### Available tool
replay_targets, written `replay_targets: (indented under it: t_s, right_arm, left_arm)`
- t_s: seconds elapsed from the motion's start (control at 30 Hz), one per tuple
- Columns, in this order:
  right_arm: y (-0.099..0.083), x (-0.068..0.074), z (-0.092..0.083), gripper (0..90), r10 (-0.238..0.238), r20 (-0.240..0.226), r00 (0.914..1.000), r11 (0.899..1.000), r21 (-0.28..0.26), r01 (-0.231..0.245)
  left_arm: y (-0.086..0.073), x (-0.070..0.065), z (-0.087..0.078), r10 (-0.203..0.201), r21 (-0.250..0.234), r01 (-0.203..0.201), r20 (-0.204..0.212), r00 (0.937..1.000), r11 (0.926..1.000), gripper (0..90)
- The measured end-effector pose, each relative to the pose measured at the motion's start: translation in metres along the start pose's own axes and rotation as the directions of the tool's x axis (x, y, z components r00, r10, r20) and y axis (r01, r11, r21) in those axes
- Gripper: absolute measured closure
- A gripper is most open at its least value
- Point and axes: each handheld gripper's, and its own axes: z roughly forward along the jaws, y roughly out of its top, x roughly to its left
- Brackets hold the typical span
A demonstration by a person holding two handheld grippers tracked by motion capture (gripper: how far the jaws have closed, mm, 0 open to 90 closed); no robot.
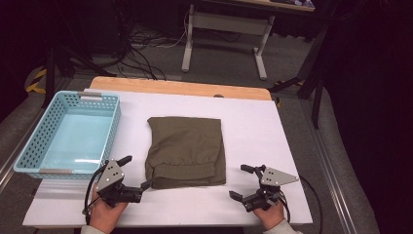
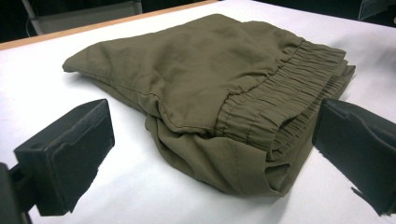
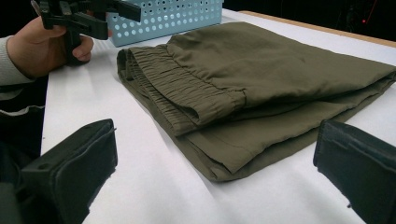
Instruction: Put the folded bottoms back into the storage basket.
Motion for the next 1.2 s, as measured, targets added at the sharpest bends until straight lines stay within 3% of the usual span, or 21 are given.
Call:
replay_targets:
  t_s: [0.57,0.8,1.2]
  right_arm:
    - [0.0,-0.002,0.003,0.0,0.005,-0.003,1.0,1.0,0.017,-0.005]
    - [0.0,-0.003,0.003,0.0,0.011,-0.004,0.9999,1.0,0.019,-0.011]
    - [0.0,-0.004,0.003,0.0,0.023,0.0,0.9997,1.0,0.02,-0.022]
  left_arm:
    - [0.003,-0.003,0.0,0.0,0.035,0.0,0.0,1.0,0.9994,0.1]
    - [0.011,-0.005,-0.004,0.025,0.036,-0.025,-0.004,0.9997,0.999,0.1]
    - [0.022,-0.007,-0.004,0.027,0.047,-0.027,0.011,0.9996,0.9985,0.8]
